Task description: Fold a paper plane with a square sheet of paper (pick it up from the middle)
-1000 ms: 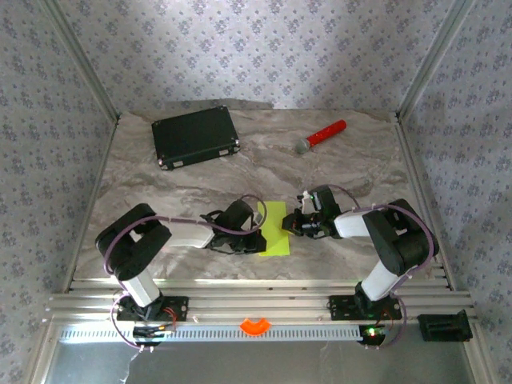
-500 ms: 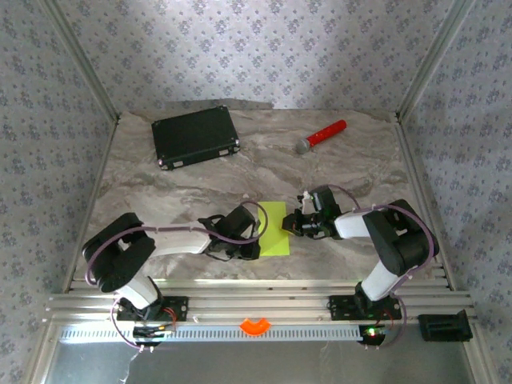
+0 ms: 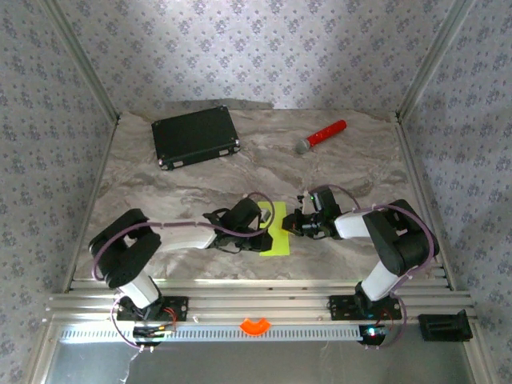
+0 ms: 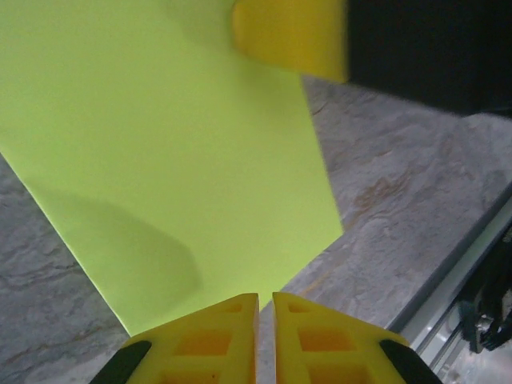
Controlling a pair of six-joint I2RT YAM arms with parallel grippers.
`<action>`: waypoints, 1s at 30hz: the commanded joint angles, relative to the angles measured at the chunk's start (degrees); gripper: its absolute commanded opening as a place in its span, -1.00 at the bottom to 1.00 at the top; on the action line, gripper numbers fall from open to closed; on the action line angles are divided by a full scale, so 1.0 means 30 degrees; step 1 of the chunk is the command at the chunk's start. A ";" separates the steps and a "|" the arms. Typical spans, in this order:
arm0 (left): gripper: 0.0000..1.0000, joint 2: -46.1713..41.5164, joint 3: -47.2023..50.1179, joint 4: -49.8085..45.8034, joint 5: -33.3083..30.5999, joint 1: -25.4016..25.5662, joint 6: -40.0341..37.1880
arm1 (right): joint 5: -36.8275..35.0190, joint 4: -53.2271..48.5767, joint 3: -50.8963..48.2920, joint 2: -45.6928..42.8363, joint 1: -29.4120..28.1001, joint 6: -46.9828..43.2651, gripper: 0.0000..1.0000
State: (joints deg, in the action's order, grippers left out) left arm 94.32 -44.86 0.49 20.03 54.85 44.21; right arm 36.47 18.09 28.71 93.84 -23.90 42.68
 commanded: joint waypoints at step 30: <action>-0.63 -0.2154 -0.1117 -0.0048 -0.0509 -0.4707 0.0510 | -0.4397 -0.9831 0.2979 -0.4851 -0.0913 -0.0828 -0.61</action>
State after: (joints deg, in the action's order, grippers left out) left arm 84.38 -43.66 -2.74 15.51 43.77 43.22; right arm 28.16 -1.26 36.10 83.72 -27.09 41.21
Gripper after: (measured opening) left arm 0.184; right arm 0.164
